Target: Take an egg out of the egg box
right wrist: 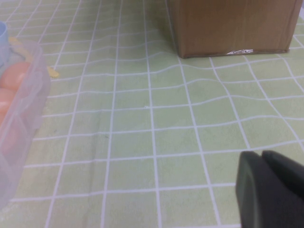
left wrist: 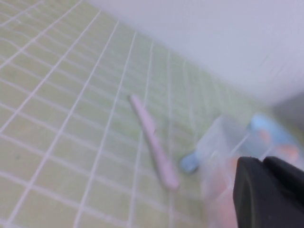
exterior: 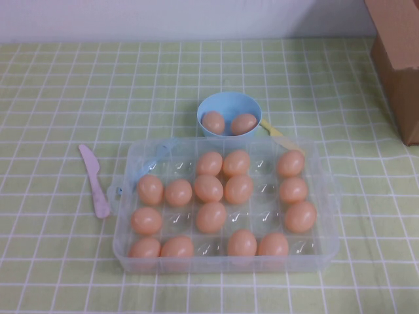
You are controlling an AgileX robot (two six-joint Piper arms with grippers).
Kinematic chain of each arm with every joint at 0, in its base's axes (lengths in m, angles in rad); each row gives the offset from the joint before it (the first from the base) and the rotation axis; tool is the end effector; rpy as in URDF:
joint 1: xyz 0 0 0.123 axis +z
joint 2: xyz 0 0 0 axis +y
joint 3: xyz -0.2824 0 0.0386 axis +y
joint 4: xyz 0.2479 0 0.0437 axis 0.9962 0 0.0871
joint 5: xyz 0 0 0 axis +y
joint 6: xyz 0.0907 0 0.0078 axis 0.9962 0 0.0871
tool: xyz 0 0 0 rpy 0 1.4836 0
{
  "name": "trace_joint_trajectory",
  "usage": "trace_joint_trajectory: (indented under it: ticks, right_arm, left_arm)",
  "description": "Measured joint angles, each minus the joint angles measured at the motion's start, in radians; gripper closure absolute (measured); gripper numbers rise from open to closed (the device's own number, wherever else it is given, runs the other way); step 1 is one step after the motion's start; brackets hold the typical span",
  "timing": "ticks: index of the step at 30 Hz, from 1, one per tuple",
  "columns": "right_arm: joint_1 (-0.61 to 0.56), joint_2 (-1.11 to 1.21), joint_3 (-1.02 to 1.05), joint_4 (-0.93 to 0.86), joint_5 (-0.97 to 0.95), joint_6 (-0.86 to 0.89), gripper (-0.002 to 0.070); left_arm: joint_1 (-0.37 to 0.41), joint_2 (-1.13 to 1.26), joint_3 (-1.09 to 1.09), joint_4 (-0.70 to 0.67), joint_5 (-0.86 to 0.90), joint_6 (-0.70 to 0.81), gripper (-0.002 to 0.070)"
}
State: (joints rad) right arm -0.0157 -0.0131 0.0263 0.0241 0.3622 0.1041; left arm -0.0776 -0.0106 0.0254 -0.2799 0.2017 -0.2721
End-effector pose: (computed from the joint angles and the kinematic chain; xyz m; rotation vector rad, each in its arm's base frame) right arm 0.0528 0.0000 0.1723 0.1263 1.8555 0.0849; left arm 0.0554 -0.0094 0.1875 -0.3583 1.6809 -0.5123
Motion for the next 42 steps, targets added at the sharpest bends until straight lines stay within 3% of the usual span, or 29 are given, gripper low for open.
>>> trace_joint_trajectory:
  ticks: [8,11,16,23,30,34,42]
  right_arm:
    - [0.000,0.000,0.000,0.000,0.000,0.000,0.0695]
    - [0.000,0.000,0.000,0.000,0.000,0.000,0.0695]
    - [0.000,0.000,0.000,0.000,0.000,0.000,0.0695]
    - [0.000,0.000,0.000,0.000,0.000,0.000,0.0695]
    - [0.000,0.000,0.000,0.000,0.000,0.000,0.0695]
    - [0.000,0.000,0.000,0.000,0.000,0.000,0.0695]
    - [0.000,0.000,0.000,0.000,0.000,0.000,0.0695]
  left_arm:
    - [0.000,0.000,0.000,-0.051,-0.117,-0.057,0.0680]
    - [0.000,0.000,-0.010,-0.087,-0.088,-0.096,0.0680]
    - [-0.008,0.050,-0.195,-0.102,0.271,0.028,0.0680]
    - [-0.012,0.393,-0.576,-0.131,0.753,0.407,0.0680]
    - [-0.012,0.714,-0.790,-0.129,0.958,0.596,0.0680]
    - [-0.074,0.861,-0.853,-0.095,0.965,0.616,0.0679]
    - [-0.361,1.142,-0.986,0.028,0.922,0.594,0.0680]
